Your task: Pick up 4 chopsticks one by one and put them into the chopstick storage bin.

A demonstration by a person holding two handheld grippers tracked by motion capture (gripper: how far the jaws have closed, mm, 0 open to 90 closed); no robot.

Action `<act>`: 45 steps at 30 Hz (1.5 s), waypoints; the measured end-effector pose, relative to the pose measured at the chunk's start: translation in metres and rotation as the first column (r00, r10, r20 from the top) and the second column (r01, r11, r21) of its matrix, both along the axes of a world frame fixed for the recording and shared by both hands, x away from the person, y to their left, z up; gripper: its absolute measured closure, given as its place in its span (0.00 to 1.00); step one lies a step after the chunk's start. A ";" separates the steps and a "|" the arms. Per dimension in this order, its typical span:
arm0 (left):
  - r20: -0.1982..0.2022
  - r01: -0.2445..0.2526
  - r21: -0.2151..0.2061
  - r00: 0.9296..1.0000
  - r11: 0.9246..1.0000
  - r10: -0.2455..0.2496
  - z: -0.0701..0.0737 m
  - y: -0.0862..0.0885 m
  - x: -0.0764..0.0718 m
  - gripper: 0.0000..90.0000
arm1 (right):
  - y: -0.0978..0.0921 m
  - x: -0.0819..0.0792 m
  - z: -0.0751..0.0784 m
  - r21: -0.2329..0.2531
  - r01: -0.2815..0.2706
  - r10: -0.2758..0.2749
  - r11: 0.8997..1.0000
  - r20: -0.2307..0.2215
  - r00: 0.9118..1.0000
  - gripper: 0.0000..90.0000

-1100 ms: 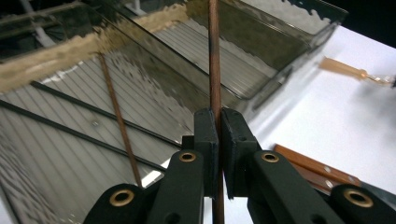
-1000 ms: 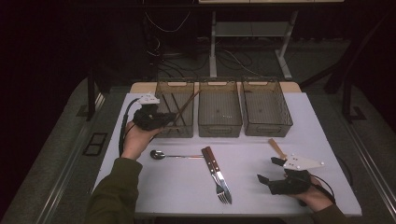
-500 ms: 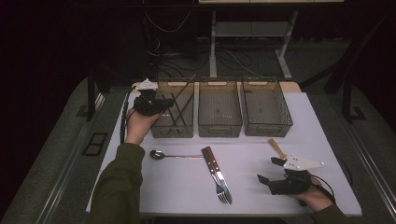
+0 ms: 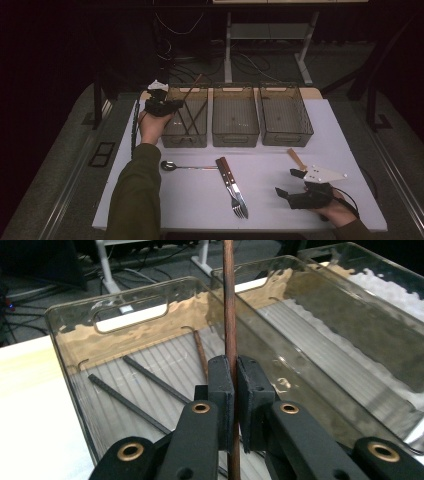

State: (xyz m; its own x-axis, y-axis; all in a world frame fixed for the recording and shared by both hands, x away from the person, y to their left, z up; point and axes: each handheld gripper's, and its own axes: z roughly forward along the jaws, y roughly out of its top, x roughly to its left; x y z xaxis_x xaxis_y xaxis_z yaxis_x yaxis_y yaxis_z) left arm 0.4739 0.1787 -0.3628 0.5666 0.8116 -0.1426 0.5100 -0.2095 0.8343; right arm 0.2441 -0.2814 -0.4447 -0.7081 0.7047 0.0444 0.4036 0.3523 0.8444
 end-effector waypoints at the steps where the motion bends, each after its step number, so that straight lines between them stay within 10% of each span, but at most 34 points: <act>1: -0.001 -0.004 -0.003 1.000 1.000 0.004 -0.002 -0.001 0.001 0.94 | 0.000 0.000 0.000 0.000 0.000 0.000 1.000 0.000 1.000 0.17; 33: -0.027 -0.002 0.081 1.000 0.997 0.005 -0.020 -0.016 0.009 0.84 | 0.000 0.000 0.000 -0.001 -0.011 0.011 1.000 -0.004 1.000 0.17; 45: -0.009 0.078 0.105 0.997 0.991 -0.077 -0.003 -0.019 -0.007 0.57 | 0.001 0.000 0.000 -0.001 -0.009 0.009 1.000 -0.003 1.000 0.17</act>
State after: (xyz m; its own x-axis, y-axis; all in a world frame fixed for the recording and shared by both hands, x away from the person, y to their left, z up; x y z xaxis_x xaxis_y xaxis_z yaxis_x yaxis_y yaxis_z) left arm 0.4666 0.1598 -0.3656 0.6277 0.7760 -0.0615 0.4928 -0.3350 0.8030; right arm 0.2443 -0.2806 -0.4450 -0.7140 0.6986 0.0460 0.4034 0.3568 0.8426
